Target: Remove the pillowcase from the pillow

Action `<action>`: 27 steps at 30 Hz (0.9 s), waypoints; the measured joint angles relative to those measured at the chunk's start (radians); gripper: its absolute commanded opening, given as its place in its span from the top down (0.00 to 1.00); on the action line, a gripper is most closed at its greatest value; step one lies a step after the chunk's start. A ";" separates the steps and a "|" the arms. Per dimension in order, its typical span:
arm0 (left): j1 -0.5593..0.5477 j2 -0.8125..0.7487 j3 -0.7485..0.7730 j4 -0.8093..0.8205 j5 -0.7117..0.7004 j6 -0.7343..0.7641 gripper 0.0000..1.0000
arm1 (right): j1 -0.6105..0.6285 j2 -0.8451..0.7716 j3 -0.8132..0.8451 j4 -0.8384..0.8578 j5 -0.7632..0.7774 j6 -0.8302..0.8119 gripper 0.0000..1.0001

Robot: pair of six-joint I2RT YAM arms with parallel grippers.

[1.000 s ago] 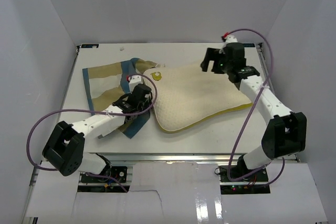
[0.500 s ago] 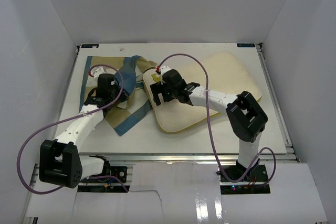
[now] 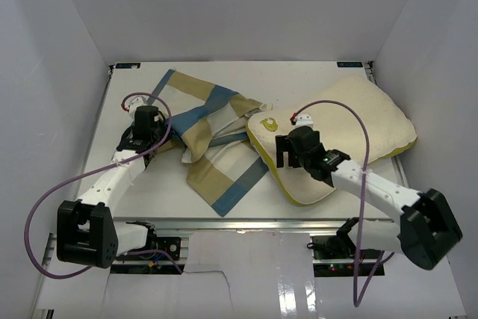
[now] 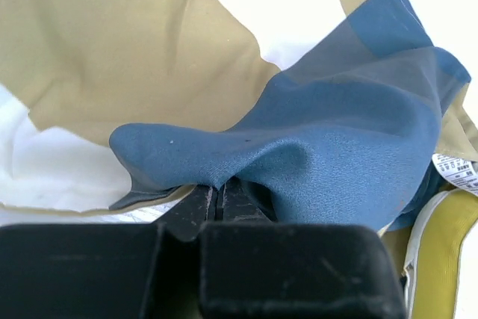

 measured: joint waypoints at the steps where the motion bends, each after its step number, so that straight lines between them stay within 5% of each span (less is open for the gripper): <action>1: 0.000 -0.002 0.000 0.000 -0.003 0.000 1.00 | -0.006 -0.048 -0.008 -0.019 -0.013 -0.002 0.04; 7: 0.001 -0.002 0.038 -0.066 -0.086 -0.001 1.00 | -0.005 -0.243 0.024 -0.051 -0.116 -0.063 0.03; 15: 0.002 -0.010 0.415 -0.283 -0.250 0.045 1.00 | -0.069 -0.019 0.221 -0.101 -0.062 -0.101 0.02; 22: 0.018 -0.053 0.770 -0.394 -0.416 0.180 1.00 | -0.290 -0.061 0.218 -0.141 -0.045 -0.103 0.02; 27: 0.021 -0.054 0.868 -0.423 -0.438 0.238 1.00 | -0.375 -0.008 0.235 -0.104 -0.087 -0.119 0.02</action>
